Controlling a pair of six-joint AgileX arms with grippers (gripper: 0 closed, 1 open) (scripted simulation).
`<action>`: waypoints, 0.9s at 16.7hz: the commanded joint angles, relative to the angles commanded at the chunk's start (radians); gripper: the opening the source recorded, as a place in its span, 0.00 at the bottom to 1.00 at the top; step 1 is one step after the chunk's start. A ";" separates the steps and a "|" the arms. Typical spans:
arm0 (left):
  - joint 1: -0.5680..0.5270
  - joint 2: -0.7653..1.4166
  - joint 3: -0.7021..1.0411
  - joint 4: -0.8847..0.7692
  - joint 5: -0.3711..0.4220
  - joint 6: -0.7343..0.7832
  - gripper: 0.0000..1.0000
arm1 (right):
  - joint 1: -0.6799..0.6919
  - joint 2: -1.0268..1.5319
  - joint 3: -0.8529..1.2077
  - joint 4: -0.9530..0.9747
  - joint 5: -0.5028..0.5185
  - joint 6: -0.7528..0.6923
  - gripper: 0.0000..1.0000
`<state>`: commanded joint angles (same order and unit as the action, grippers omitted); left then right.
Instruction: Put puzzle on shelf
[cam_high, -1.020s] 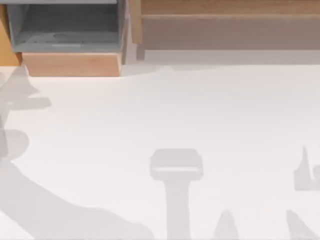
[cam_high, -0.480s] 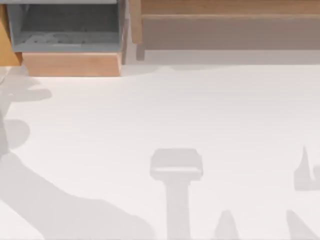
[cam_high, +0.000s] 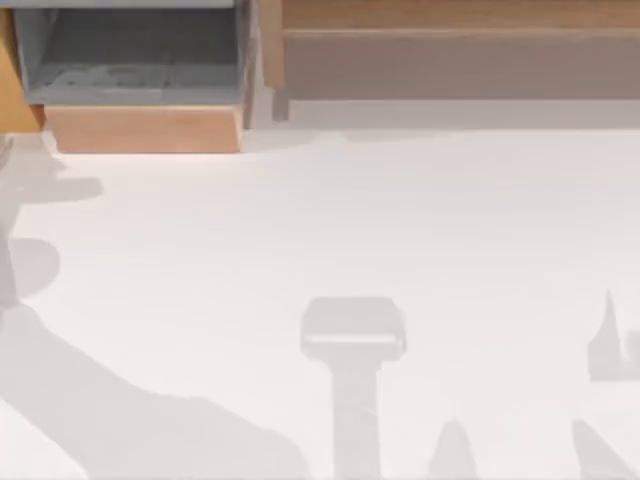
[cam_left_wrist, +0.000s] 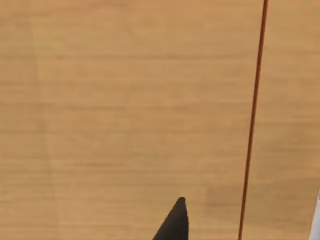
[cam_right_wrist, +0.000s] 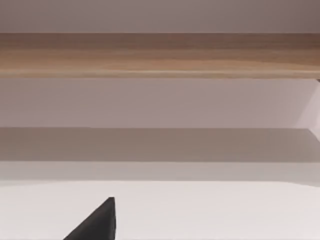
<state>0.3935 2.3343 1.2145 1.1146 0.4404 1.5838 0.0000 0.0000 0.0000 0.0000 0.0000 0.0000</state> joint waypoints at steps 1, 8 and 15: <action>0.000 0.000 0.000 0.000 0.000 0.000 0.32 | 0.000 0.000 0.000 0.000 0.000 0.000 1.00; 0.000 0.000 0.000 0.000 0.000 0.000 0.00 | 0.000 0.000 0.000 0.000 0.000 0.000 1.00; 0.005 0.006 -0.005 -0.007 0.001 -0.005 0.00 | 0.000 0.000 0.000 0.000 0.000 0.000 1.00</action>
<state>0.3986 2.3405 1.2100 1.1078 0.4412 1.5790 0.0000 0.0000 0.0000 0.0000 0.0000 0.0000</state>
